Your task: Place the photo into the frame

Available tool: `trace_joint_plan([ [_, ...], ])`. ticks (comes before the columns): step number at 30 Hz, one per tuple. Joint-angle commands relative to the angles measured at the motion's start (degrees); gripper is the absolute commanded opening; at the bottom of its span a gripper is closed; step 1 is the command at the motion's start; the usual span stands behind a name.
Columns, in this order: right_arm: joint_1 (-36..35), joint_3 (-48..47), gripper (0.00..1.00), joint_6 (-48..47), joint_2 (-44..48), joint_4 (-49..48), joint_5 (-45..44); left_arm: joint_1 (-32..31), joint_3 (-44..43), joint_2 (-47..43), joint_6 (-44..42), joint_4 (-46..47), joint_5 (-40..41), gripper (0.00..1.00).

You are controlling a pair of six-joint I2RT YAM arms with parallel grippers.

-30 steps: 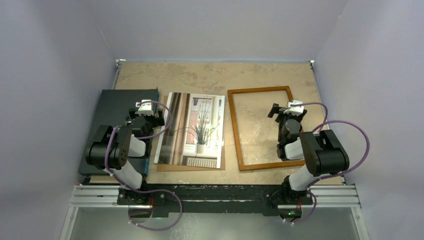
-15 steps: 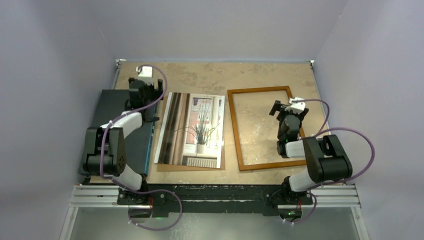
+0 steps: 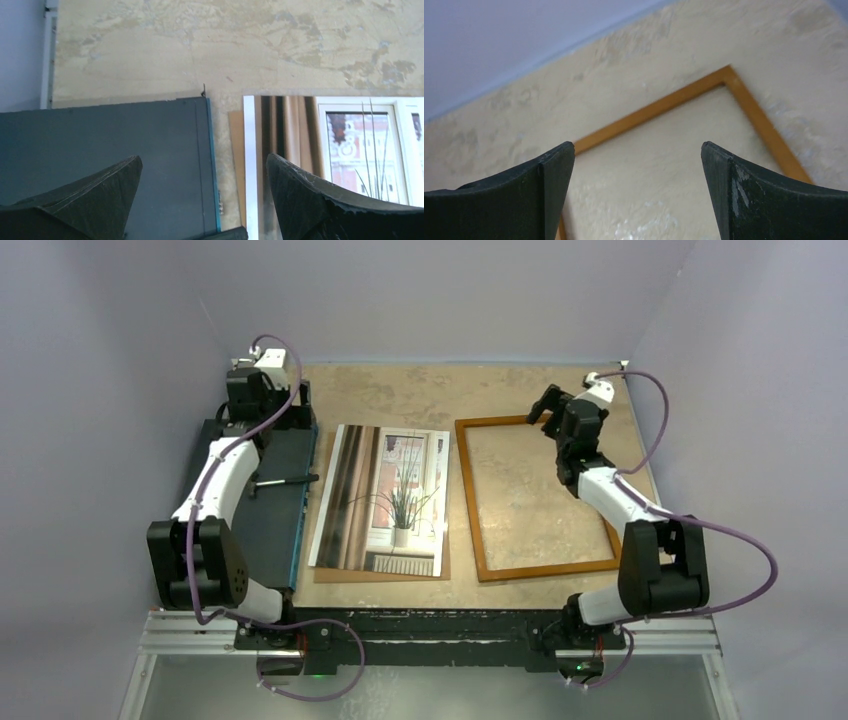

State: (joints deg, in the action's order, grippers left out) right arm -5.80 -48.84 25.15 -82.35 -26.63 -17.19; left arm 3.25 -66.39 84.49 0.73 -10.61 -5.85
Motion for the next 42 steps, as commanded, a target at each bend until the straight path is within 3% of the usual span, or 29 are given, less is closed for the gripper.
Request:
trace_joint_plan([
  [1, -7.55, -2.41, 0.99, -3.04, 0.02, 7.42, 4.18, 1.22, -4.01, -1.48, 1.28, -7.96, -3.98, 0.94],
  [7, -20.50, -5.68, 0.99, -5.36, -4.00, 15.80, -5.13, 3.67, -4.14, -0.21, 1.27, -11.17, -6.53, 0.93],
  [12, -26.87, -7.87, 0.99, -3.19, -8.95, 20.91, -6.36, 4.49, -3.79, 0.80, 1.17, -13.14, -7.87, 0.88],
  [21, -31.48, -7.19, 0.78, 1.25, -14.82, 26.11, -10.00, 4.49, -2.76, -0.68, 0.11, -15.80, -8.02, 0.87],
  [32, -33.84, -7.50, 0.62, 3.70, -20.93, 26.54, -12.19, 4.49, -4.04, -2.70, -1.91, -19.64, -9.36, 0.87],
  [35, -33.84, -7.51, 0.54, 4.14, -22.39, 27.86, -12.86, 4.50, -4.90, -2.88, -2.33, -20.89, -9.11, 0.87],
  [42, -33.93, -10.72, 0.23, 5.19, -21.60, 30.98, -13.25, 4.36, -5.25, -2.86, -2.31, -20.88, -11.43, 0.89],
])
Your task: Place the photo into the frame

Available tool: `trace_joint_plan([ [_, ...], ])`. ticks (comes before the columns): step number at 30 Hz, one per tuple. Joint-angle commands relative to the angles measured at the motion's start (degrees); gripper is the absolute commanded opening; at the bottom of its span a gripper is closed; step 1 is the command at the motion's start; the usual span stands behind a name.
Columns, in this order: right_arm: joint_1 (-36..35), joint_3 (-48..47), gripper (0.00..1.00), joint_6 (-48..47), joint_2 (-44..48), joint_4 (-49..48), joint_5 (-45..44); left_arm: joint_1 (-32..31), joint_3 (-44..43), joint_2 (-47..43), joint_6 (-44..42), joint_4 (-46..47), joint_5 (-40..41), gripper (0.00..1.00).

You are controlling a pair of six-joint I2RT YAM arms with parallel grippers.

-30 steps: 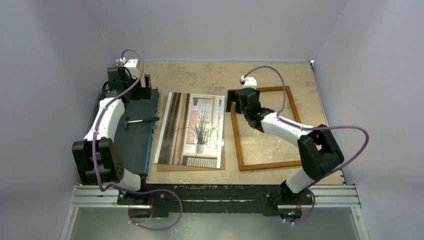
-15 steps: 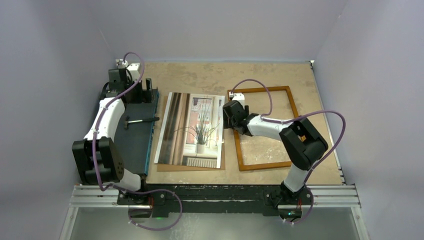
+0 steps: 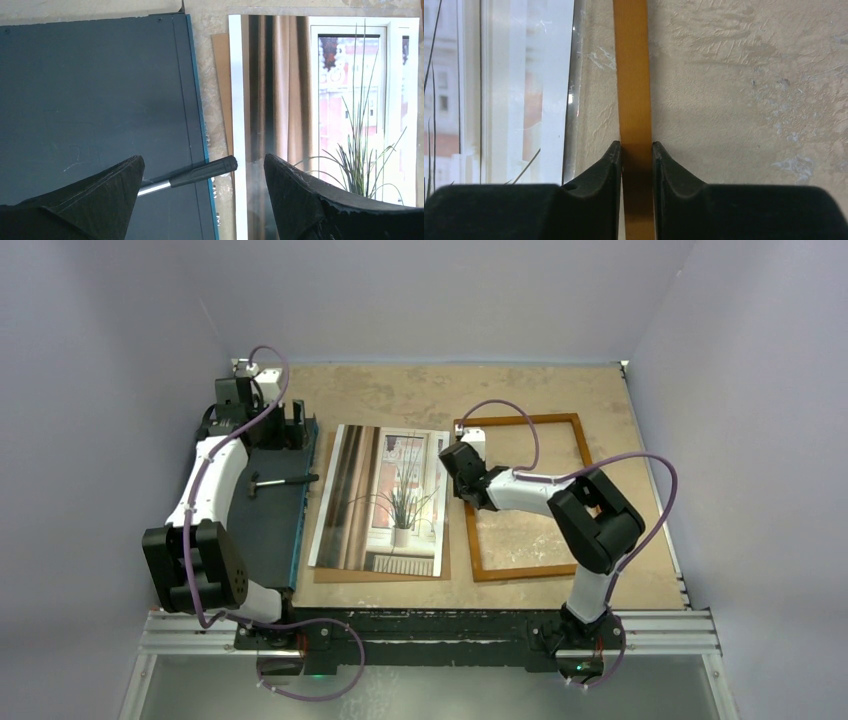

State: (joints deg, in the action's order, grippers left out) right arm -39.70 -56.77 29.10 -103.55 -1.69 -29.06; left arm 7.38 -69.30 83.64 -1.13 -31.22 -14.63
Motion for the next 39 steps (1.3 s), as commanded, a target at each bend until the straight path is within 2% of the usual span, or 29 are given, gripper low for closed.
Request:
trace_joint_plan([
  [1, -0.09, -3.93, 0.20, 1.32, 0.36, 7.06, -1.23, 0.12, -2.27, -1.87, 0.09, -0.14, -3.16, 0.89],
  [5, -0.05, -10.15, 0.15, 1.85, 4.12, 12.47, 2.46, -2.05, -2.11, -1.08, 2.53, 0.19, -3.70, 0.89],
  [12, 0.00, -23.45, 0.05, 2.19, 8.75, 19.69, 10.29, -10.86, 0.99, -0.55, 6.95, 4.39, 1.38, 0.89],
  [17, 0.27, -29.97, 0.00, 4.77, 12.04, 21.77, 16.32, -11.08, 1.26, 1.48, 12.20, 6.25, -2.47, 0.89],
  [21, 1.68, -33.67, 0.00, 8.01, 14.18, 21.66, 22.97, -11.54, 1.09, 3.06, 15.29, 7.25, -4.49, 0.89],
  [29, 5.23, -35.35, 0.00, 17.60, 18.34, 12.88, 38.23, -14.69, 5.97, 2.55, 26.94, 18.27, -12.99, 0.90],
  [34, 8.56, -28.13, 0.00, 29.30, 22.88, -2.61, 50.15, -21.44, 5.61, 6.14, 29.56, 22.79, -12.85, 0.92],
  [39, 9.54, -24.47, 0.00, 38.45, 25.61, -12.65, 54.83, -26.03, 5.30, 9.45, 32.97, 26.77, -12.71, 0.92],
])
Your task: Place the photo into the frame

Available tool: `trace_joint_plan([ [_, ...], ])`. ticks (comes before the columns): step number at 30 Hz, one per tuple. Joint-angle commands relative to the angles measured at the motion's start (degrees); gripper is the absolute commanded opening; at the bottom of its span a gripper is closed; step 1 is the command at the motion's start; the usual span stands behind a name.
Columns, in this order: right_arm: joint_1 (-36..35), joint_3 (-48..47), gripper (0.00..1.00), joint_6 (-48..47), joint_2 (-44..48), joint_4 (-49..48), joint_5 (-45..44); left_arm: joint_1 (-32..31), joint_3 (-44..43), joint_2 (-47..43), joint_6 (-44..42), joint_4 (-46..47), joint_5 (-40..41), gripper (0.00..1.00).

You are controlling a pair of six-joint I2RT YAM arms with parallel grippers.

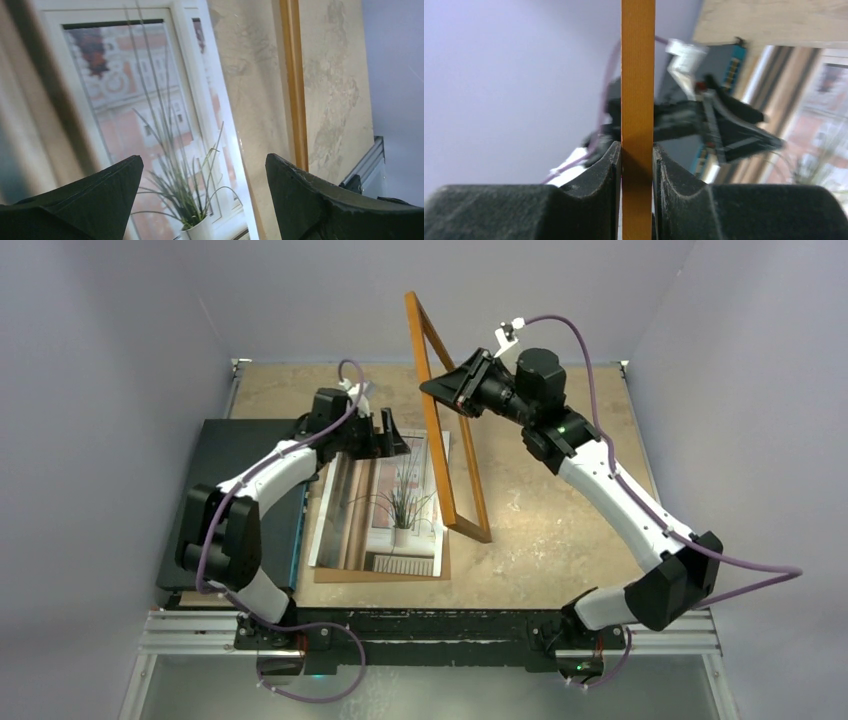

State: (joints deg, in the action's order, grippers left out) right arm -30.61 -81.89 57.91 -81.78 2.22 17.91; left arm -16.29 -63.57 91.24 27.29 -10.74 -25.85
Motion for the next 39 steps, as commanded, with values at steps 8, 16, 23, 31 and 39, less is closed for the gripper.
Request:
trace_joint_plan([
  [8, 0.33, 6.23, 0.00, 22.21, 4.67, -33.29, 6.75, -4.56, -0.96, 6.70, 8.75, 13.03, -6.33, 0.99],
  [16, -0.03, 9.44, 0.00, 28.20, 4.74, -41.15, 4.96, -4.93, 1.43, 6.53, 11.49, 18.36, -6.81, 0.99],
  [23, -1.25, 9.75, 0.00, 30.18, 3.58, -44.52, 4.52, -4.99, 2.56, 6.87, 10.05, 18.61, -4.54, 0.94],
  [31, -1.29, 13.52, 0.00, 29.11, 5.05, -42.83, 4.17, -4.76, 3.76, 4.37, 6.80, 18.73, -0.84, 0.49],
  [39, 2.39, 12.27, 0.31, 19.45, 7.85, -20.63, 3.56, -3.12, 3.40, 3.28, 3.58, 15.56, 6.96, 0.18],
])
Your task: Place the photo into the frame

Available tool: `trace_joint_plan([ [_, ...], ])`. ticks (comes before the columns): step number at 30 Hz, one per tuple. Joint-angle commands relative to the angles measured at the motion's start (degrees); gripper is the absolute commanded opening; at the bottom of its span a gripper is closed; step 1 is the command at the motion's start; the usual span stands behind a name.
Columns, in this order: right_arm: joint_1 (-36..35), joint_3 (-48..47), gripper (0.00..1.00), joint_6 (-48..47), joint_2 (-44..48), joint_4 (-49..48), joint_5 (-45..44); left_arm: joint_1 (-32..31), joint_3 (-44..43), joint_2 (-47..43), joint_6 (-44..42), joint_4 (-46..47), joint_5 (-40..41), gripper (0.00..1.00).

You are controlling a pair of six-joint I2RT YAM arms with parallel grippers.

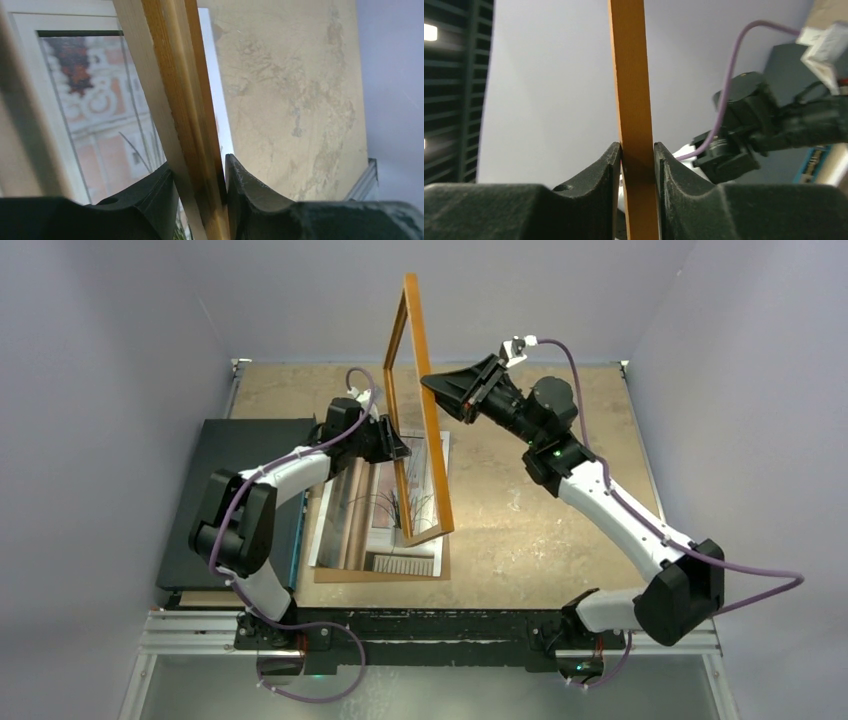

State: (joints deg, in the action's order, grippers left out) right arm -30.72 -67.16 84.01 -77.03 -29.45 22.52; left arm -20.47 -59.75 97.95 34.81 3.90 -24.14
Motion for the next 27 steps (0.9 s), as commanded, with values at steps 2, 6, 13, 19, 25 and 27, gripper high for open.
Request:
trace_joint_plan([
  [2, 3.31, -4.63, 0.43, -10.57, 3.21, 18.35, -0.79, 1.91, -0.93, -3.63, -4.76, -0.58, 6.75, 0.16],
  [6, 5.20, -7.56, 0.53, -17.69, 2.99, 30.50, -0.99, 3.20, -0.97, -4.07, -5.25, -2.27, 9.46, 0.10],
  [13, 7.07, -11.31, 0.43, -28.15, 2.02, 45.05, -7.41, 4.74, -0.41, -5.30, -5.59, -3.69, 11.43, 0.04],
  [19, 7.41, -19.08, 0.44, -40.76, -2.11, 56.92, -19.80, 5.32, -2.57, -5.67, -6.69, -7.82, 11.74, 0.04],
  [25, 10.20, -18.67, 0.40, -46.89, -5.29, 59.19, -24.17, 2.46, -4.15, -5.01, -3.95, -7.68, 9.98, 0.03],
  [27, 11.83, -17.43, 0.41, -48.45, -6.08, 59.27, -24.66, 0.72, -4.65, -4.31, -2.86, -7.60, 9.51, 0.02],
])
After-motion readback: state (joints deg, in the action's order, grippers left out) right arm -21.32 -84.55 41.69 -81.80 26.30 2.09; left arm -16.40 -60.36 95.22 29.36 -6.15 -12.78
